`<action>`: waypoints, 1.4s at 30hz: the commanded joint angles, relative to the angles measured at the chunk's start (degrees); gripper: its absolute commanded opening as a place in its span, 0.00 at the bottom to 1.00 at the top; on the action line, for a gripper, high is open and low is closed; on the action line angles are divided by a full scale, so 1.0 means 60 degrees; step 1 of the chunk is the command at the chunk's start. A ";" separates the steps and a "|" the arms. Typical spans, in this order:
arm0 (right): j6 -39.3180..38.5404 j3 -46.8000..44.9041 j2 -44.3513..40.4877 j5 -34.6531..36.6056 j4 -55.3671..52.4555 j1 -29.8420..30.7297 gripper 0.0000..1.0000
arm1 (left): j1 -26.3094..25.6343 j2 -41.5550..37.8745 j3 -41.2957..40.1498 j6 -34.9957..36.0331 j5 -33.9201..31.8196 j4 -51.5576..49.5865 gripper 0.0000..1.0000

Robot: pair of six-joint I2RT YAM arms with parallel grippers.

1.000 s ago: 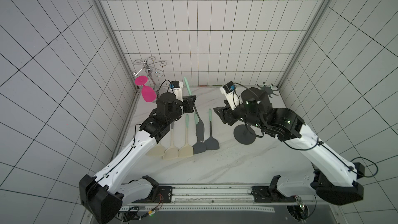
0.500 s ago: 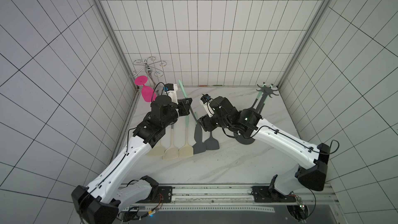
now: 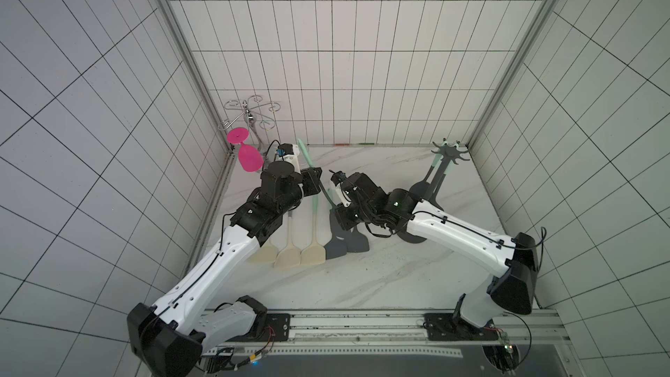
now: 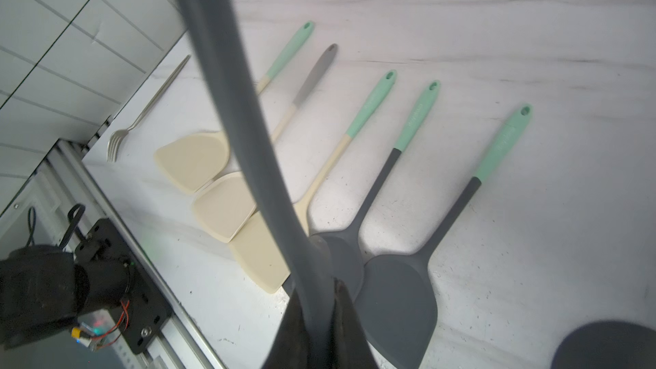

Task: Take the spatula off the kitchen utensil rack
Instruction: Place the spatula at the center of the board.

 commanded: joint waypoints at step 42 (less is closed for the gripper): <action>0.1568 -0.2980 -0.2122 -0.4170 0.1950 -0.2911 0.00 | -0.0807 0.0871 -0.0634 -0.0889 0.2914 0.2738 0.39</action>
